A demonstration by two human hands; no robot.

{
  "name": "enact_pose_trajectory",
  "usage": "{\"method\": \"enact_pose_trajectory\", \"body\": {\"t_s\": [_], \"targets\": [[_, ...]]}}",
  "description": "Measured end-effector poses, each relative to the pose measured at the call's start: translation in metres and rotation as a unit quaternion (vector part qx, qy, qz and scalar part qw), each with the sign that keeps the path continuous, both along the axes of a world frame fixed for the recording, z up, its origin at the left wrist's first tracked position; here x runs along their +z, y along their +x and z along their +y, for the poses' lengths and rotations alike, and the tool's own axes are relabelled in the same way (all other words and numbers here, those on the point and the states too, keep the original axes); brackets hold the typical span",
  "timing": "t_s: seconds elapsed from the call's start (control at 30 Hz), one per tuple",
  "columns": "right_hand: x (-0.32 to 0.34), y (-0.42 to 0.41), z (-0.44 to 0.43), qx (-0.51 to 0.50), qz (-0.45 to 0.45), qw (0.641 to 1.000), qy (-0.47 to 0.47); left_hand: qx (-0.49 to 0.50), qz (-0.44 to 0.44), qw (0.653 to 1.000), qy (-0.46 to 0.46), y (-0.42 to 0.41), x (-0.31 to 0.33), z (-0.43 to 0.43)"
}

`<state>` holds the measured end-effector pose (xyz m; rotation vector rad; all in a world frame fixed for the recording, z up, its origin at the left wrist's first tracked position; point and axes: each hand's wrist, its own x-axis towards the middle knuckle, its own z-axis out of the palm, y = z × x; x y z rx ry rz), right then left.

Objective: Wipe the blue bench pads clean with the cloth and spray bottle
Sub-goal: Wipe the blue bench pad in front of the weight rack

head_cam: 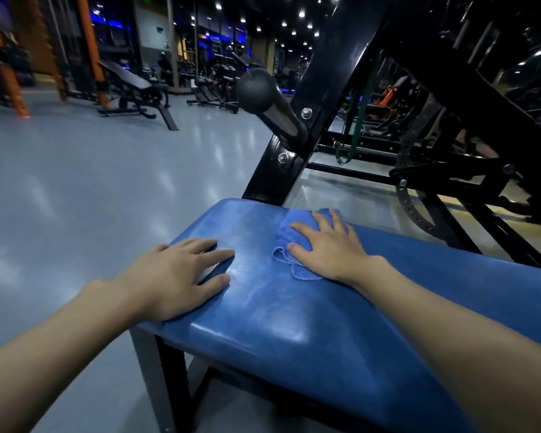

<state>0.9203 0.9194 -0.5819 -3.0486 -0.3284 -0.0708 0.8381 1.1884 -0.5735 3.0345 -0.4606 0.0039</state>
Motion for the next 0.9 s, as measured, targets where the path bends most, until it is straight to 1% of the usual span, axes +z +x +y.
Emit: {"method": "enact_pose_trajectory", "body": {"t_s": [0.27,0.47,0.67,0.83,0.9], "targets": [[0.000,0.026,0.076,0.067,0.001,0.998,0.011,0.029,-0.013,0.999,-0.021,-0.021,-0.003,0.039],[0.001,0.032,0.116,0.092,-0.008,0.996,-0.003,0.043,-0.012,0.996,-0.080,-0.036,-0.009,0.066],[0.005,0.026,0.149,0.135,-0.004,0.991,0.013,0.056,0.003,0.991,-0.121,-0.041,-0.009,0.072],[0.006,0.008,0.155,0.186,0.006,0.982,0.012,0.077,-0.001,0.987,-0.139,-0.045,-0.011,0.069],[0.008,0.003,0.149,0.196,0.010,0.980,-0.008,0.081,0.002,0.986,-0.146,-0.047,-0.012,0.070]]}}
